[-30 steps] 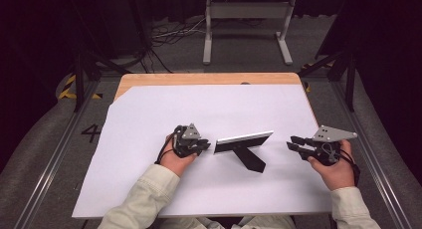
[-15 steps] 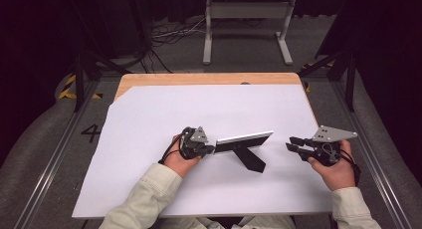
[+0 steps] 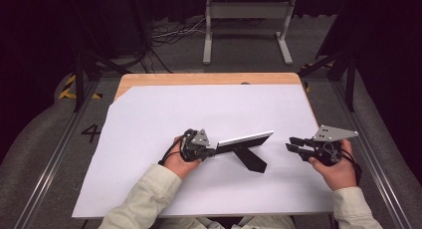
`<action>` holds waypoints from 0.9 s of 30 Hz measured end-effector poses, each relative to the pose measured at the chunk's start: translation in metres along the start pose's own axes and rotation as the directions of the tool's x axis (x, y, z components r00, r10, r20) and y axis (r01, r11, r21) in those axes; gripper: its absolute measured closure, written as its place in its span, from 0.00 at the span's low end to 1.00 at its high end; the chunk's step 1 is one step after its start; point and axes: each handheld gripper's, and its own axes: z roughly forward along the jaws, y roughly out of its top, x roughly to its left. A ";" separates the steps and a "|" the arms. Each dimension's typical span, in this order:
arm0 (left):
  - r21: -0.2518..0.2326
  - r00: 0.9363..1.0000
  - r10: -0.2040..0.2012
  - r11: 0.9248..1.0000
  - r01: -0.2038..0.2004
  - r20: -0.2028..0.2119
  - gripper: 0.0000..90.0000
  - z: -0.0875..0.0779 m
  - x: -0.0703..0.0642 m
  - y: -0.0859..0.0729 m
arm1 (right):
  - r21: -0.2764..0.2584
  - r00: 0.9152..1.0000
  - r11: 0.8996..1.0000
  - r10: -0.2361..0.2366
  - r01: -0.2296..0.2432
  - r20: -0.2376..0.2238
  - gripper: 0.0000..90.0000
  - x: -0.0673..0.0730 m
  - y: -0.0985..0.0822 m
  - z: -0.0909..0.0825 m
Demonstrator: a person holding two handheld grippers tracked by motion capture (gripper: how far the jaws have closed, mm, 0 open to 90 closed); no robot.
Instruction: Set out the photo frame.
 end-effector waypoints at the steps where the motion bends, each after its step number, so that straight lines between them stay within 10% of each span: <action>1: 0.007 1.000 0.016 1.000 -0.016 0.001 1.00 0.000 -0.002 0.001 | -0.001 1.000 1.000 0.001 -0.001 0.001 0.78 0.000 0.000 -0.001; 27: 0.100 0.968 0.194 0.972 -0.212 0.160 1.00 0.002 -0.041 0.019 | 0.016 0.997 0.999 0.039 -0.038 -0.064 0.77 0.000 0.003 -0.004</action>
